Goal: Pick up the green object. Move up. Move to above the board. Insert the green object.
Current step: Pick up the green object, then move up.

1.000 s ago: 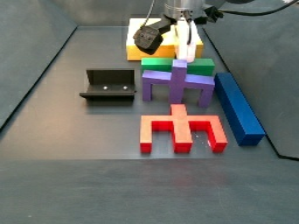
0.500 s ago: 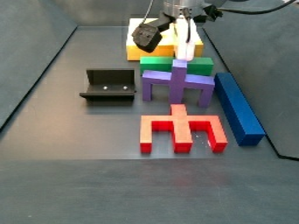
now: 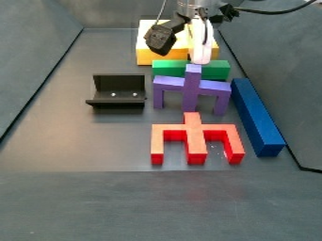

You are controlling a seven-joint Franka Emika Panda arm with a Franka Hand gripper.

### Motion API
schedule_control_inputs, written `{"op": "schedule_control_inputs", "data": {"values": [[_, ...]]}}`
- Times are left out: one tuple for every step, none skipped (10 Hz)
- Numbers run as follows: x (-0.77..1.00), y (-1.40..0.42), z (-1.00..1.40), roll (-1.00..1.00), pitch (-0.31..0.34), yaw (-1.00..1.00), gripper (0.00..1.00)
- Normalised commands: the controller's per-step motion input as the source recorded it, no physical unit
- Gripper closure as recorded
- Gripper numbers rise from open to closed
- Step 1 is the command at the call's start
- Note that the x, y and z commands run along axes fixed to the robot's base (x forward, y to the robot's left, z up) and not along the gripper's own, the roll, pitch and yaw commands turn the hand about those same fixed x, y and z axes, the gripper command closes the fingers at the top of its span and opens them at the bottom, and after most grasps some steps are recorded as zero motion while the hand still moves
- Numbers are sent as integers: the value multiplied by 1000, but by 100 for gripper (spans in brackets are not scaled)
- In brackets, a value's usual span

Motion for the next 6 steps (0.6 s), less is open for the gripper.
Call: {"op": "schedule_control_inputs", "data": {"values": [[0, 0, 0, 0, 0, 0, 100], [0, 0, 0, 0, 0, 0, 100], [0, 0, 833, 0, 0, 0, 100], [19, 32, 839, 4, -2, 25, 100], [-30, 11, 523, -46, 56, 26, 100], [-8, 9, 337, -80, 52, 19, 100]]}}
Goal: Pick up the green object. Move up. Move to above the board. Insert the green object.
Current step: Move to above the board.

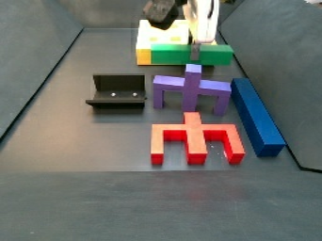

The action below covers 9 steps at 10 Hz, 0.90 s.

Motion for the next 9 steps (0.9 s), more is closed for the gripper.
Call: {"op": "schedule_control_inputs", "data": {"values": [[0, 0, 1400, 0, 0, 0, 100], [-23, -4, 1400, -3, 31, -4, 100], [-47, -6, 1400, -57, 47, -10, 100], [-38, 3, 1400, -100, 31, -12, 100], [-3, 4, 1400, -97, 51, -9, 100], [-9, 2, 1400, -74, 71, -8, 100], [-2, 7, 1400, -76, 65, -12, 100], [14, 11, 652, -78, 63, -12, 100], [23, 8, 272, -71, 64, -7, 100]]}}
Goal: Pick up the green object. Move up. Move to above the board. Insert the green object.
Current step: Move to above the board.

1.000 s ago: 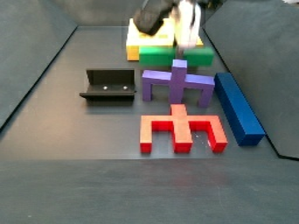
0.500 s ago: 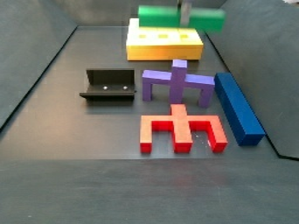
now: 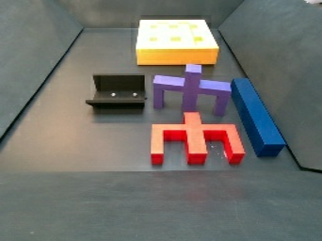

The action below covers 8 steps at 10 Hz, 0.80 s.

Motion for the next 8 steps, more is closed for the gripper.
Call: {"op": "schedule_control_inputs", "data": {"values": [[454, -1400, 342, 0, 42, 1000, 100], [439, -1400, 317, 8, 46, 1000, 100], [502, -1400, 296, 21, 63, 1000, 100], [562, -1400, 305, 17, 70, 1000, 100], [394, -877, 200, 20, 83, 1000, 100], [261, -557, 130, 27, 86, 1000, 100], [136, -274, 72, 24, 87, 1000, 100], [81, -147, 47, 26, 91, 1000, 100]]}}
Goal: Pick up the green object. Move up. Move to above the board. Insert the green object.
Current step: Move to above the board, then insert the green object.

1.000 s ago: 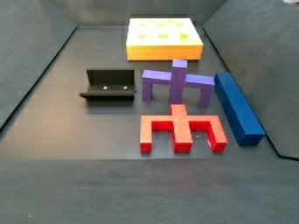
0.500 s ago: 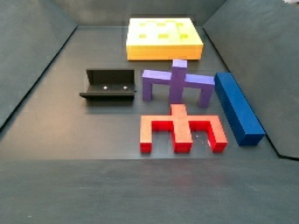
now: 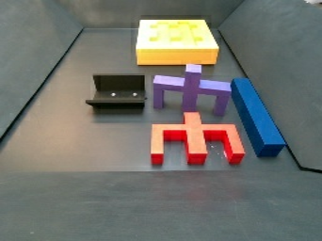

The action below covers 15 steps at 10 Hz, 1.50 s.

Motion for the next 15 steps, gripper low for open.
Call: {"op": "schedule_control_inputs", "data": {"values": [[73, -91, 34, 29, 98, 1000, 100], [73, -66, 28, 31, 106, 1000, 100], [73, -51, 27, 34, 115, 1000, 100], [71, -46, 26, 38, 128, 1000, 100], [72, -39, 26, 42, 141, 1000, 100], [73, -37, 26, 47, 157, 1000, 100], [75, -34, 27, 52, 174, 1000, 100], [78, -35, 28, 62, 203, 1000, 100], [83, -35, 27, 71, 232, 1000, 100], [88, -35, 19, 90, 278, 1000, 100], [88, -33, 21, 106, 305, 940, 100], [91, -31, 20, 103, 246, 581, 100], [87, -25, 17, 102, 185, 305, 100], [0, 0, -171, 0, 0, 0, 100], [0, 0, -220, 0, 0, 0, 100]]}}
